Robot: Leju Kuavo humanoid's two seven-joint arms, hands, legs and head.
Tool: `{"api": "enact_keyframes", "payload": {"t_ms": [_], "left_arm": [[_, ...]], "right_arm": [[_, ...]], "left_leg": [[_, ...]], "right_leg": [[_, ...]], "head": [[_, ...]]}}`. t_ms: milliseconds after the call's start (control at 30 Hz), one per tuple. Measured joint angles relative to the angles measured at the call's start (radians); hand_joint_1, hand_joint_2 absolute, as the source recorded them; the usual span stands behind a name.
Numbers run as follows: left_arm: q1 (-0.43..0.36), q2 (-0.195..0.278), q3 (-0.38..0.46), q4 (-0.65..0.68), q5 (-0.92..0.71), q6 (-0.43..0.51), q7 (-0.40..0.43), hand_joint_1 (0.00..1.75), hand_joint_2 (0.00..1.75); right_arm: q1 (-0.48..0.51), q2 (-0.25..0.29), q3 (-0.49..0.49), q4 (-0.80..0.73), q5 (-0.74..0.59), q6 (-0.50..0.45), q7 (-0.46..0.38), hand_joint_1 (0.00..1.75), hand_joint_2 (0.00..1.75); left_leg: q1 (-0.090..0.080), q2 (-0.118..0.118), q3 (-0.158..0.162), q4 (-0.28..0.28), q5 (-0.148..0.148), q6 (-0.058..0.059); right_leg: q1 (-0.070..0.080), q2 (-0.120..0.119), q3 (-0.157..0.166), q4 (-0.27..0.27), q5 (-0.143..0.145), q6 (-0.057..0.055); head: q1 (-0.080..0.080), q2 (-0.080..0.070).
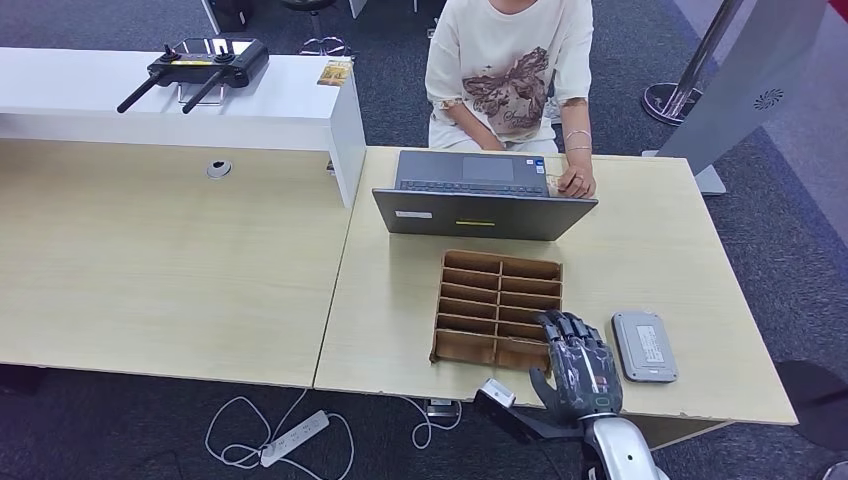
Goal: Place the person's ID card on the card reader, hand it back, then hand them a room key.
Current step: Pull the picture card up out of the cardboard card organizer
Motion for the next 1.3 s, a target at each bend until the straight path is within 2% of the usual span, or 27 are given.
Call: {"api": "enact_keyframes", "payload": {"t_ms": [367,833,967,1300], "left_arm": [[-0.001,-0.001,0.000,0.000,-0.007,0.000,0.000,0.00,0.00],[-0.004,-0.003,0.000,0.000,-0.021,-0.007,0.003,0.00,0.00],[-0.004,-0.003,0.000,0.000,-0.023,-0.008,0.005,0.00,0.00],[-0.008,-0.004,0.000,0.000,-0.024,-0.008,0.005,0.00,0.00]], "right_arm": [[0.003,0.000,0.000,0.012,0.009,0.001,-0.003,0.65,1.75],[0.008,0.000,0.000,0.019,0.008,0.000,-0.003,0.61,1.75],[0.008,0.000,0.000,0.019,0.008,0.000,-0.003,0.67,1.75],[-0.002,0.000,0.002,0.025,0.008,0.001,-0.005,0.66,1.75]], "left_leg": [[0.000,0.000,0.000,0.000,0.000,0.000],[0.000,0.000,0.000,0.000,0.000,0.000],[0.000,0.000,0.000,0.000,0.000,0.000],[0.000,0.000,0.000,0.000,0.000,0.000]], "right_leg": [[0.000,0.000,0.000,0.000,0.000,0.000],[0.000,0.000,0.000,0.000,0.000,0.000],[0.000,0.000,0.000,0.000,0.000,0.000],[0.000,0.000,0.000,0.000,0.000,0.000]], "head": [[0.000,0.000],[0.000,0.000],[0.000,0.000],[0.000,0.000]]}}
